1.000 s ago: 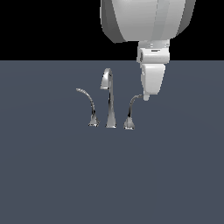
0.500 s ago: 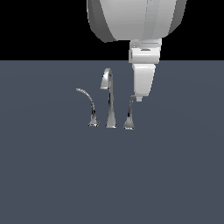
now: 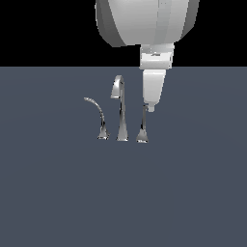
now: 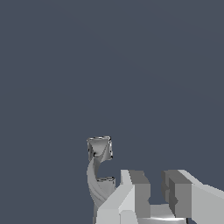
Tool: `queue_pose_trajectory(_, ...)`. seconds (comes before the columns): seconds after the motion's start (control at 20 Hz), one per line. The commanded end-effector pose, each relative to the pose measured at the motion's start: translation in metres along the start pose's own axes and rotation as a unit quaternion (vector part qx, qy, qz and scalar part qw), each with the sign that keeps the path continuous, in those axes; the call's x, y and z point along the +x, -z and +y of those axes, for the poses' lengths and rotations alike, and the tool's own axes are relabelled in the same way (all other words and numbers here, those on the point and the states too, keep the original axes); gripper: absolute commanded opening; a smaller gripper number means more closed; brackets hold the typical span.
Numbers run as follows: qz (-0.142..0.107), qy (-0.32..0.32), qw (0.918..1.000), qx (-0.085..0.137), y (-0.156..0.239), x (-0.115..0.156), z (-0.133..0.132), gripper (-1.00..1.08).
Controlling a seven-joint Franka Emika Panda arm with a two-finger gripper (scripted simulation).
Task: Turn on the faucet by rotating a designated handle.
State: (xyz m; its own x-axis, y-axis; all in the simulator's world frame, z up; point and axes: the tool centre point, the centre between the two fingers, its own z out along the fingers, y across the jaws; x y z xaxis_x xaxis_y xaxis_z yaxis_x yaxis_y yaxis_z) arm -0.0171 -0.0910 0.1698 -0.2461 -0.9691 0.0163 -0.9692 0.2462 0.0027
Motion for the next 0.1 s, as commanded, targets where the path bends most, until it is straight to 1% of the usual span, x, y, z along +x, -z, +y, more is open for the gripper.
queue_pose_trajectory(0.0,-0.008,0.043,0.999,0.002,0.0016,-0.0655,0.0025,-1.0)
queue_pose_trajectory(0.05,-0.008,0.043,0.999,0.002,0.0016,-0.0655,0.0025,-1.0)
